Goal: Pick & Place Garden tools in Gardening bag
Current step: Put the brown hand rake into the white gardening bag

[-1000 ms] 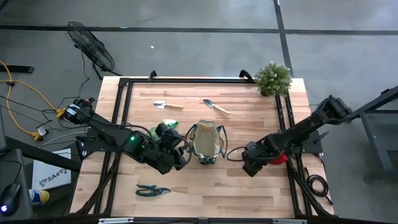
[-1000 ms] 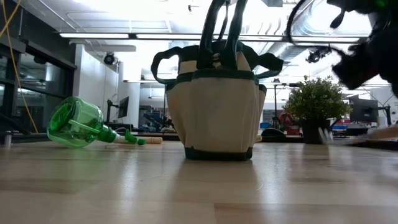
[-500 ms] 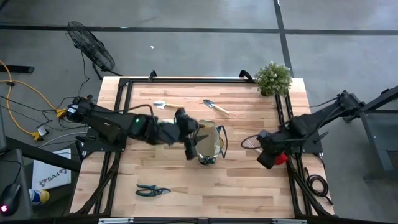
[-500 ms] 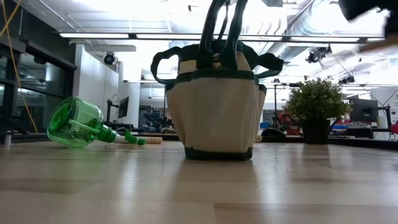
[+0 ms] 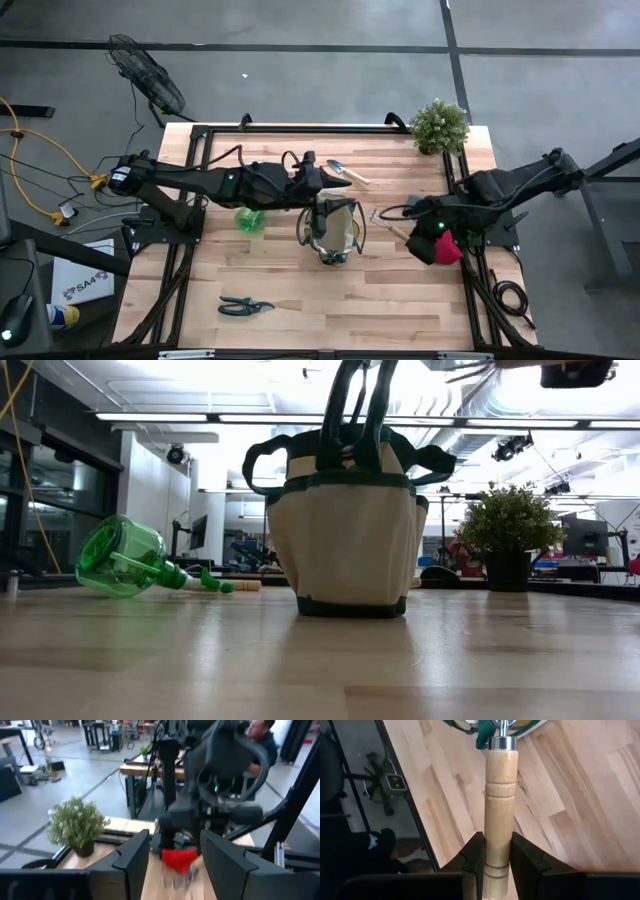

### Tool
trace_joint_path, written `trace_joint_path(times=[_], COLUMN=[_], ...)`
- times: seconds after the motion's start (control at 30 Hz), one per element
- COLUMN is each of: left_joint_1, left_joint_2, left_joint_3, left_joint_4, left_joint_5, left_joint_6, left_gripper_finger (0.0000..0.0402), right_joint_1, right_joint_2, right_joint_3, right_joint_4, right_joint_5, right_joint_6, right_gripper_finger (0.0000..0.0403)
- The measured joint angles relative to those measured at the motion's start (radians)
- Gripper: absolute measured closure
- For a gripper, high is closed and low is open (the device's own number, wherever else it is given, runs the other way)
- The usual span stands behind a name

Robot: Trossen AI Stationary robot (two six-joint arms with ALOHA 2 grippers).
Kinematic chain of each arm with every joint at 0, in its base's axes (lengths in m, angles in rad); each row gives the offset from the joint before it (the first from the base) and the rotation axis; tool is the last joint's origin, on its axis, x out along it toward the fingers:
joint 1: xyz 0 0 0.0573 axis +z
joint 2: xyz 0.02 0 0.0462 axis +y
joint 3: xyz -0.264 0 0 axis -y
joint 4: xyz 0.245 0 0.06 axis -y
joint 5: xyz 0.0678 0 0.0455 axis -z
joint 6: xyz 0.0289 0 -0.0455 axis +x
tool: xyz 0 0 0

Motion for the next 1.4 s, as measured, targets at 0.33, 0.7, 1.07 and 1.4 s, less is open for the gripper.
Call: trace_joint_path(times=[0.33, 0.7, 1.07, 1.4], left_joint_1=[0.01, -0.019, -0.097, -0.116], left_joint_2=[0.1, 0.226, 0.281, 0.373], left_joint_3=[0.144, 0.326, 0.327, 0.326], left_joint_4=[-0.171, -0.451, -0.494, -0.486], left_joint_5=[0.084, 0.029, -0.258, -0.475], left_joint_6=[0.091, 0.273, 0.594, 0.831], left_gripper_finger=[0.0229, 0.0228, 0.0155, 0.0149], right_joint_1=[-0.081, -0.148, -0.167, -0.167], right_joint_2=[0.141, 0.179, 0.175, 0.175], right_joint_3=[0.079, 0.15, 0.15, 0.15], right_joint_4=[0.01, 0.013, 0.045, 0.066], right_joint_5=[-0.059, -0.005, -0.011, -0.01], right_joint_6=[-0.198, -0.241, -0.198, -0.182], right_gripper_finger=[0.0346, 0.0346, 0.0346, 0.0346])
